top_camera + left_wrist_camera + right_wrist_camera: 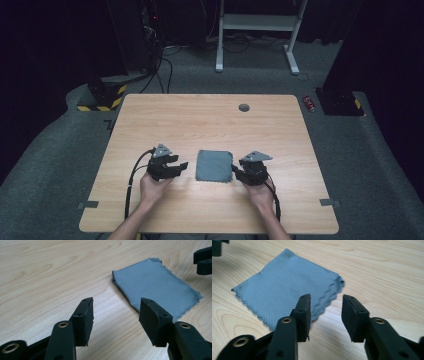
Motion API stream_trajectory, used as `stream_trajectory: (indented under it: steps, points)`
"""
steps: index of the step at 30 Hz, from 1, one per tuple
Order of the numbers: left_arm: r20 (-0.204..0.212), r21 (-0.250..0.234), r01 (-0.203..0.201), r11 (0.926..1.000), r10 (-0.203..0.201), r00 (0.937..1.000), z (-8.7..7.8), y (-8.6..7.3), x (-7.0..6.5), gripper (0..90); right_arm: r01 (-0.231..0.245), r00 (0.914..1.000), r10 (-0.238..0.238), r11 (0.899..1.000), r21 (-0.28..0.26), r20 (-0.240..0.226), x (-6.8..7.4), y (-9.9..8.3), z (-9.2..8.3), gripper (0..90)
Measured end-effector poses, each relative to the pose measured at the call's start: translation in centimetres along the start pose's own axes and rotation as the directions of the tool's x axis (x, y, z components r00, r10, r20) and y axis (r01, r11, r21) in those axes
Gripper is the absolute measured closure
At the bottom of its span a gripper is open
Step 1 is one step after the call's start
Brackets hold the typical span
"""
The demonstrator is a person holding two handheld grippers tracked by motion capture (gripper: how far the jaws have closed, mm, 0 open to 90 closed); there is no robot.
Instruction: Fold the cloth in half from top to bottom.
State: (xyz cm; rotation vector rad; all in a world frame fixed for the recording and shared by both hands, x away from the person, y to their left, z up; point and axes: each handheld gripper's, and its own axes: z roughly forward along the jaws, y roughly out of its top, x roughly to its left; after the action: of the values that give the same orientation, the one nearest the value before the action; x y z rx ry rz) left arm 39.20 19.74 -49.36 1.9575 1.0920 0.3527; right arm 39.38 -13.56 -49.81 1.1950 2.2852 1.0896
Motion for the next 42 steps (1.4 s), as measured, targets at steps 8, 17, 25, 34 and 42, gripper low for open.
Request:
stream_trajectory:
  steps: [8,17,25,34,42]
  points:
    - [-0.014,-0.009,0.01,0.9999,-0.01,0.9999,-1.3,-1.1,0.7,42.4,-0.062,0.9979,0.063,0.997,-0.038,0.015,-1.4,-1.0,-1.8,45.1]
    - [-0.05,-0.018,0.031,0.9994,-0.032,0.9982,-2.6,-2.5,1.8,40.3,-0.083,0.9959,0.085,0.995,-0.053,0.032,-2.1,-2.4,-3.0,39.6]
    - [-0.089,-0.021,0.049,0.9986,-0.05,0.9947,-3.4,-3.6,2.9,39.9,-0.105,0.9922,0.109,0.992,-0.064,0.061,-3.0,-3.5,-3.8,39.3]
    - [-0.131,-0.023,0.078,0.9967,-0.08,0.9881,-4.0,-4.4,4.0,39.9,-0.123,0.9878,0.127,0.991,-0.044,0.091,-3.9,-4.4,-4.0,39.8]
    - [-0.188,-0.018,0.086,0.9961,-0.088,0.9782,-4.2,-4.9,4.9,39.6,-0.136,0.9792,0.138,0.99,-0.029,0.148,-5.0,-5.0,-3.9,40.1]
